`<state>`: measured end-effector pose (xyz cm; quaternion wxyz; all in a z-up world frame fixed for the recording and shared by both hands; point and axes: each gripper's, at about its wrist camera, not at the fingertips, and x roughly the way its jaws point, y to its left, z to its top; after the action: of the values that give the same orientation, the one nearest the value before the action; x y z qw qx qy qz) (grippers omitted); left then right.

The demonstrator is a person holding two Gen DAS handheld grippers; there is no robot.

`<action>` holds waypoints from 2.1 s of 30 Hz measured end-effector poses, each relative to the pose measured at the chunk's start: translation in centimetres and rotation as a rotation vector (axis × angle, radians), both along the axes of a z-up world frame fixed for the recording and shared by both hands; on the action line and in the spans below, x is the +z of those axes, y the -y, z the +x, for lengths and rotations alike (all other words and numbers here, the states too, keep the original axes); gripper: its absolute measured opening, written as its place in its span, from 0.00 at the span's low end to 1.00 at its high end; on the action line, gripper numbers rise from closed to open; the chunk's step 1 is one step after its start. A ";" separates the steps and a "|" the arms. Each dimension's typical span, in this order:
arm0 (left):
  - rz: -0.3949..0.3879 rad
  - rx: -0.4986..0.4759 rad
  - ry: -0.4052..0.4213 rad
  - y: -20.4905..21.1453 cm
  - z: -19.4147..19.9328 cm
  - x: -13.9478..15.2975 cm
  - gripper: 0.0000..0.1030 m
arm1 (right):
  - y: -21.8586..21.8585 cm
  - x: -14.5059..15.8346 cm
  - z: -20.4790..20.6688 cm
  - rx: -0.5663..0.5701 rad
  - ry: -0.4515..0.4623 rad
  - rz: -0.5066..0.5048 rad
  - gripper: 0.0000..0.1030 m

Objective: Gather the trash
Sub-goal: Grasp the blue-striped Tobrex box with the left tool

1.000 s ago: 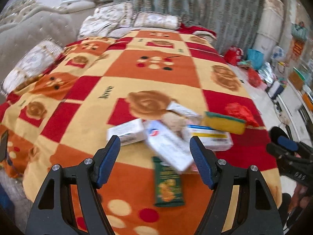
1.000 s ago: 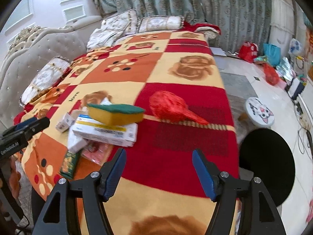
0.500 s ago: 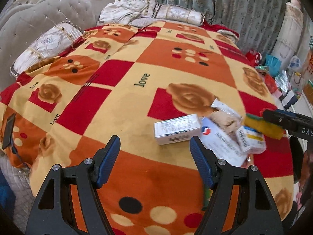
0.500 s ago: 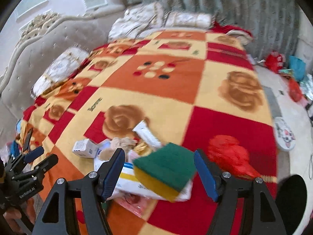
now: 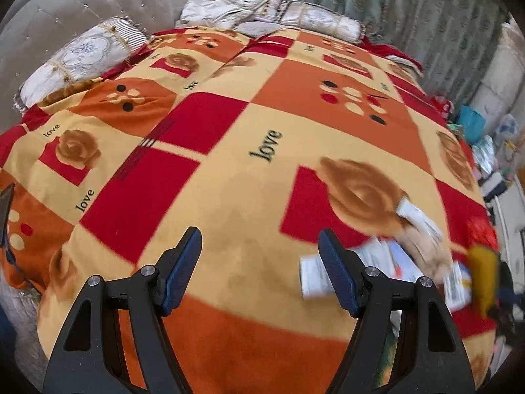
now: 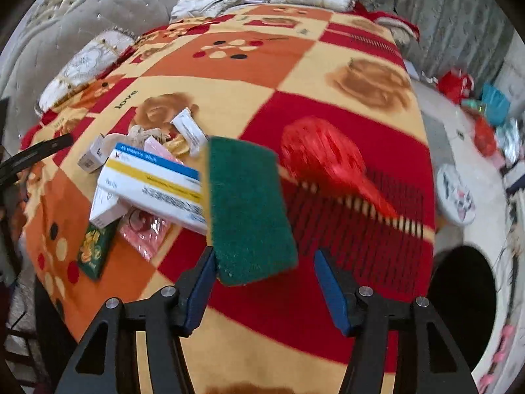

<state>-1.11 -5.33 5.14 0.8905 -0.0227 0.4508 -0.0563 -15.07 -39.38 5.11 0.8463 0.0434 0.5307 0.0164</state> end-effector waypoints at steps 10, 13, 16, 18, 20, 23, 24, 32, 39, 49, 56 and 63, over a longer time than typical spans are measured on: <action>-0.022 -0.111 -0.145 0.7 0.5 -2.9 0.70 | -0.5 2.1 -1.1 0.033 0.095 0.015 0.73; -0.070 -0.162 -0.179 0.5 -2.0 -2.6 0.70 | -0.3 2.3 -0.8 0.030 0.116 0.037 0.73; -0.081 -0.218 -0.183 0.6 -4.1 -2.2 0.70 | 0.0 2.6 -0.5 0.020 0.141 0.063 0.73; -0.096 -0.224 -0.177 0.1 -5.0 -1.7 0.70 | 0.1 2.7 -0.4 0.017 0.161 0.081 0.73; -0.128 -0.218 -0.172 -0.5 -5.9 -1.1 0.70 | 0.1 2.6 -0.2 0.014 0.166 0.088 0.74; -0.170 -0.206 -0.157 -1.5 -7.0 0.0 0.70 | 0.2 2.1 0.2 0.010 0.157 0.088 0.74; -0.166 -0.201 -0.148 -1.8 -7.4 0.4 0.70 | 0.3 2.0 0.2 0.006 0.153 0.091 0.74; 0.068 -0.164 -0.149 -2.4 -9.3 -0.3 0.70 | 0.5 1.5 0.2 -0.006 0.148 0.106 0.74; 0.065 -0.145 -0.185 -2.0 -7.4 -3.1 0.70 | 0.7 1.6 0.4 -0.003 0.150 0.111 0.75; -0.217 -0.143 -0.156 -1.1 -4.5 -2.2 0.70 | 0.8 -1.4 3.1 -0.035 0.106 0.245 0.78; -0.194 -0.164 -0.153 1.6 -5.5 -1.2 0.71 | 0.0 -3.6 3.6 -0.056 0.082 0.291 0.78; -0.110 -0.168 -0.175 4.8 -5.6 -2.9 0.70 | -0.6 -1.6 1.5 -0.073 0.149 0.197 0.60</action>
<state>-6.70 -10.10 2.23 0.8373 -0.0386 0.5235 -0.1529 -13.59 -38.81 3.47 0.8751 0.1443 0.4600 0.0410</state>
